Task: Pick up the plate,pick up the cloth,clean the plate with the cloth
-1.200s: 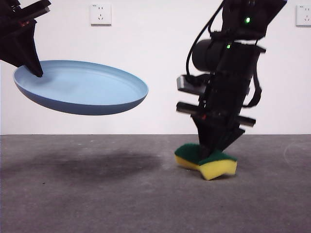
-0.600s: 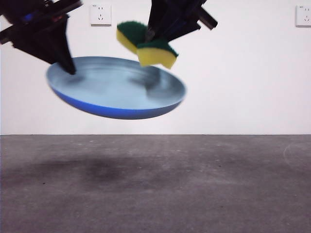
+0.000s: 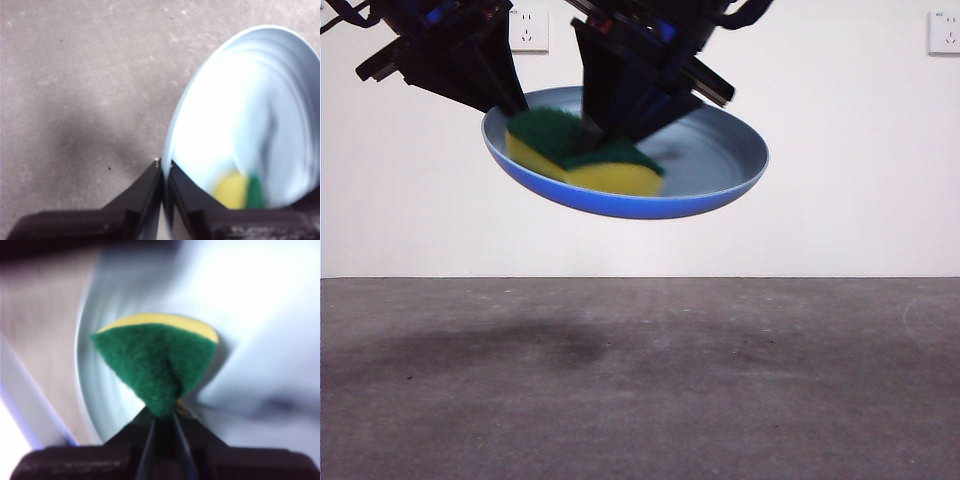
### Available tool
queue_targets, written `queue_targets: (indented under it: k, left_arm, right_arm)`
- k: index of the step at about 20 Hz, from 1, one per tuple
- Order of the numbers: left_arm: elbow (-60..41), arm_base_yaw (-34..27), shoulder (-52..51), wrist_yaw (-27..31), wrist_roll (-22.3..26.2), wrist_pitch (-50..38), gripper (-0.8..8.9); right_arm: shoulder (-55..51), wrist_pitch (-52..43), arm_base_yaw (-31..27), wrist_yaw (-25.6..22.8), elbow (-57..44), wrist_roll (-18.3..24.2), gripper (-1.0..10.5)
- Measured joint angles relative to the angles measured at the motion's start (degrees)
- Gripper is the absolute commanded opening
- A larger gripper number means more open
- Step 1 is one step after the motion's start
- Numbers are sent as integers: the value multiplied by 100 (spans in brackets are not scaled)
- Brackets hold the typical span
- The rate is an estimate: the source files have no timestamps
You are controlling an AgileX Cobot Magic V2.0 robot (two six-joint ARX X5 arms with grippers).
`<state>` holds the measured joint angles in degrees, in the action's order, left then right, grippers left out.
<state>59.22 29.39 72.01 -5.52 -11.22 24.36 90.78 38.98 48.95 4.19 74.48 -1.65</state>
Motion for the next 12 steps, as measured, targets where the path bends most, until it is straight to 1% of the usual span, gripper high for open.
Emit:
queue_targets:
  k: [1, 3, 4, 6, 7, 9, 10, 12]
  left_arm:
    - [0, -11, 0, 0, 0, 11, -9]
    - [0, -35, 0, 24, 0, 111, -9]
    - [0, -39, 0, 37, 0, 179, -9]
    - [0, -52, 0, -17, -9, 291, -9]
    - [0, -52, 0, -83, -31, 306, -9]
    - [0, -57, 0, -199, -66, 308, -9]
    - [0, -70, 0, -238, -90, 306, -9]
    - [0, -90, 0, -256, -105, 306, -9]
  right_arm:
    - [0, 271, 11, -299, 0, 15, -17]
    - [0, 614, -20, -1276, 0, 20, -17]
    - [0, 601, -39, -1858, 0, 20, -16]
    - [-13, 208, -160, -2750, 0, 17, -16]
    - [-26, -11, -201, -2806, -2, 17, -16]
    - [-44, -568, -289, -2669, 0, 17, -17]
    - [-44, -793, -321, -2520, 0, 17, -17]
    - [-44, -1226, -365, -1950, -2, 13, -17]
